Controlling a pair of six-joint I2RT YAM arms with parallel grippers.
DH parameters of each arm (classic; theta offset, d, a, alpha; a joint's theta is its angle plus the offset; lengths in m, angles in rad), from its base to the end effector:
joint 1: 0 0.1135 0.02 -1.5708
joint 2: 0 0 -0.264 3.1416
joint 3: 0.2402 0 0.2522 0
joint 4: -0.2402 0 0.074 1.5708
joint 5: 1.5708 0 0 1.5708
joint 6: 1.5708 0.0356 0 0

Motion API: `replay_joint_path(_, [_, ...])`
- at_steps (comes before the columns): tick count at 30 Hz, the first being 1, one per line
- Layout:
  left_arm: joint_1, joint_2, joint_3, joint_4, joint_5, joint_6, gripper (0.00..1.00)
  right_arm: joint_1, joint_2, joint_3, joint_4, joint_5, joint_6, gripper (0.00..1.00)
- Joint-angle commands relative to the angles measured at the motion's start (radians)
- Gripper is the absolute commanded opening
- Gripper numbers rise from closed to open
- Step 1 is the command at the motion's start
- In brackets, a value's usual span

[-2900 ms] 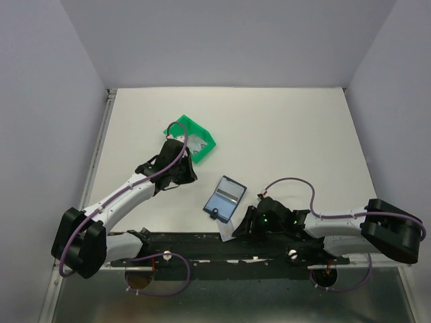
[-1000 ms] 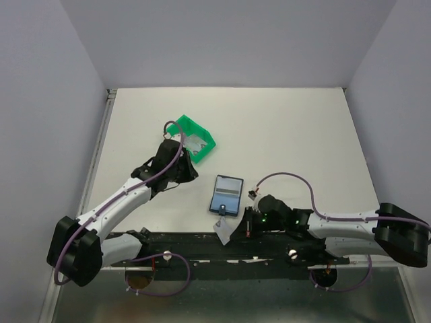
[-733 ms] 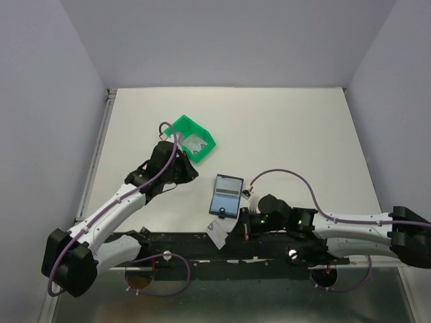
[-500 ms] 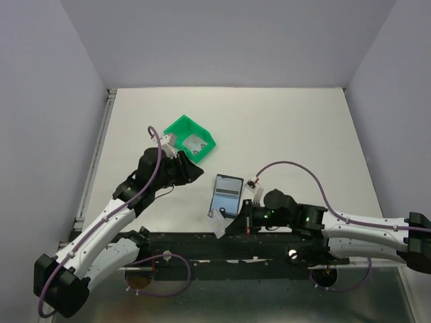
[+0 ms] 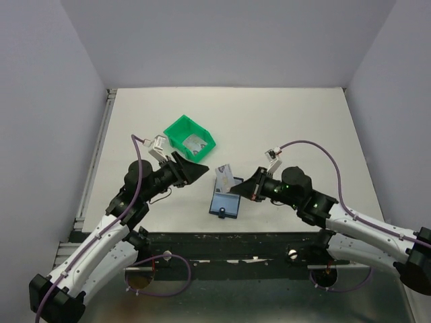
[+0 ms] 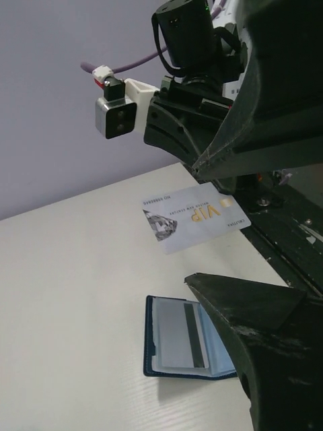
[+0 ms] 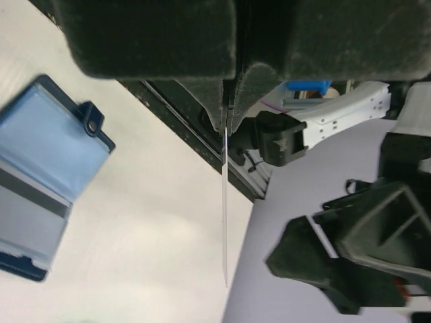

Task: Put the credit cards into the card holder
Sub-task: Pick up the credit card at the corner of the board.

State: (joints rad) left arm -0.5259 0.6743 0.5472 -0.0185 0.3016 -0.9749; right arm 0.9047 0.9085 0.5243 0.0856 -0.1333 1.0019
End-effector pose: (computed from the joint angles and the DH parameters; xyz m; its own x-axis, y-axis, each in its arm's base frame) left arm 0.1428 -0.0951 0.2911 -0.6775 -0.5205 -0.5197 0.3078 0.4410 -0.8431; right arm 0.1271 0.1694 0.2533 -0.8206 0.3072 -0.4819 -0.3089 0.4710 0.8263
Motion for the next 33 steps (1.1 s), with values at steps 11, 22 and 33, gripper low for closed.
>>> replay_joint_path(11, [-0.046, 0.045, -0.035, 0.215, 0.09, -0.081, 0.68, -0.026, -0.013, -0.104, 0.416, -0.166, 0.004, 0.0])
replay_joint_path(22, [-0.146, 0.082, -0.062, 0.299, 0.039, -0.093, 0.31, -0.029, -0.006, -0.138, 0.477, -0.177, 0.03, 0.0])
replay_joint_path(33, [-0.166, 0.094, -0.052, 0.301, 0.05, -0.087, 0.0, -0.04, -0.106, -0.104, 0.258, -0.132, -0.132, 0.36])
